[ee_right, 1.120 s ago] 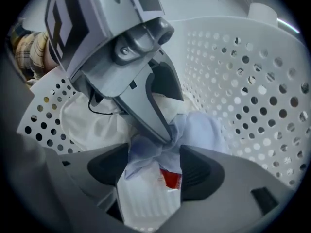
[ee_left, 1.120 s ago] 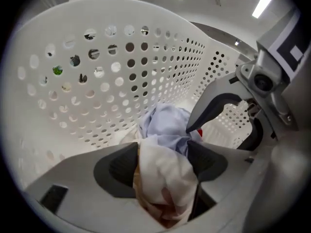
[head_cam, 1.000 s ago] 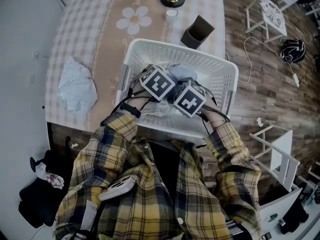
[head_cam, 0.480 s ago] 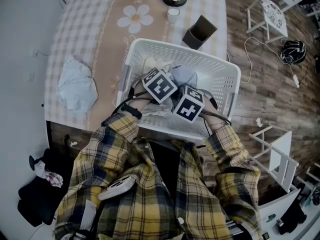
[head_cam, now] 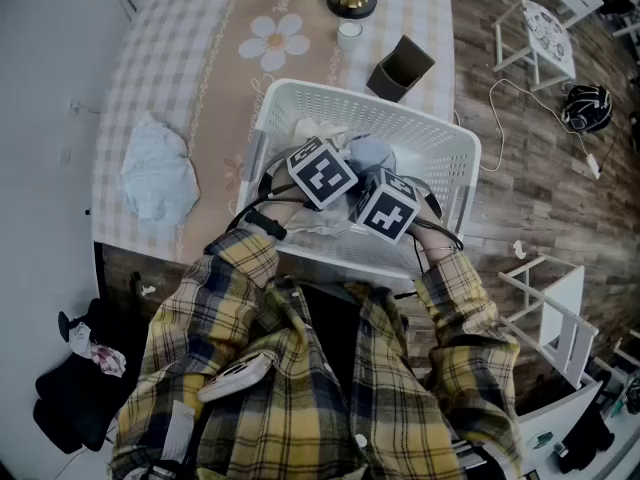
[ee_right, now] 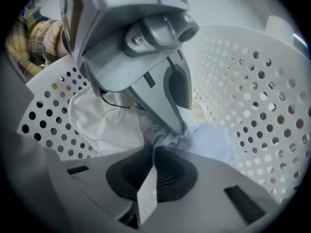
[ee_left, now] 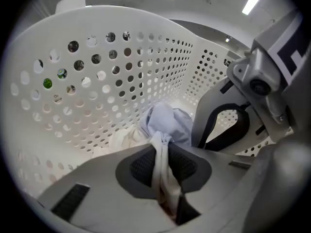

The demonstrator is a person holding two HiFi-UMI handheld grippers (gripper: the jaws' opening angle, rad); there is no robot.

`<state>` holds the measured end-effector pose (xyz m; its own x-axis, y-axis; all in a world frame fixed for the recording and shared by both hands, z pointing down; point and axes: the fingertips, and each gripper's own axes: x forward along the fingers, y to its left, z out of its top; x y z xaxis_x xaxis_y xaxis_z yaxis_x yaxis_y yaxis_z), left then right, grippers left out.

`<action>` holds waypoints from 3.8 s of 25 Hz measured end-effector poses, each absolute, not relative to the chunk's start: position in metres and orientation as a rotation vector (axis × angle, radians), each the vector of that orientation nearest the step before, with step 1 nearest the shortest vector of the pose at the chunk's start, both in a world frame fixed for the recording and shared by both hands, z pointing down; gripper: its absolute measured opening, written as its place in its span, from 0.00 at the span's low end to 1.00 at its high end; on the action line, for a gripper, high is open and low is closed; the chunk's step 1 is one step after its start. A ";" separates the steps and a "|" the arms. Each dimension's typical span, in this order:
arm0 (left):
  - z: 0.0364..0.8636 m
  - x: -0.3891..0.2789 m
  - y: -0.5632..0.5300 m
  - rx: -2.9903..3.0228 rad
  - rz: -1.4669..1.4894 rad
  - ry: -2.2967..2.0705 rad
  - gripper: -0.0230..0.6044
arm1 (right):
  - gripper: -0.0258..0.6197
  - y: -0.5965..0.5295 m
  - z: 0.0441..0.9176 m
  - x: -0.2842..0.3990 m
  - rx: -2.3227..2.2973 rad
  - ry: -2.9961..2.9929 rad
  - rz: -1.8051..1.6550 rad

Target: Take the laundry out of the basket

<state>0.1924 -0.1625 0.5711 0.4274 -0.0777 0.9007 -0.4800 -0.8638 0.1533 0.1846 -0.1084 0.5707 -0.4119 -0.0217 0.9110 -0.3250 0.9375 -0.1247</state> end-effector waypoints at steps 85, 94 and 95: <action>0.266 -0.162 -0.123 2.688 0.560 -1.072 0.15 | 0.09 -0.104 0.277 -0.144 0.726 -2.358 -0.198; 0.305 -0.182 -0.120 2.687 0.599 -0.927 0.15 | 0.09 -0.102 0.316 -0.164 0.812 -2.313 -0.065; 0.310 -0.180 -0.118 2.683 0.604 -0.903 0.15 | 0.09 -0.101 0.321 -0.162 0.820 -2.303 -0.044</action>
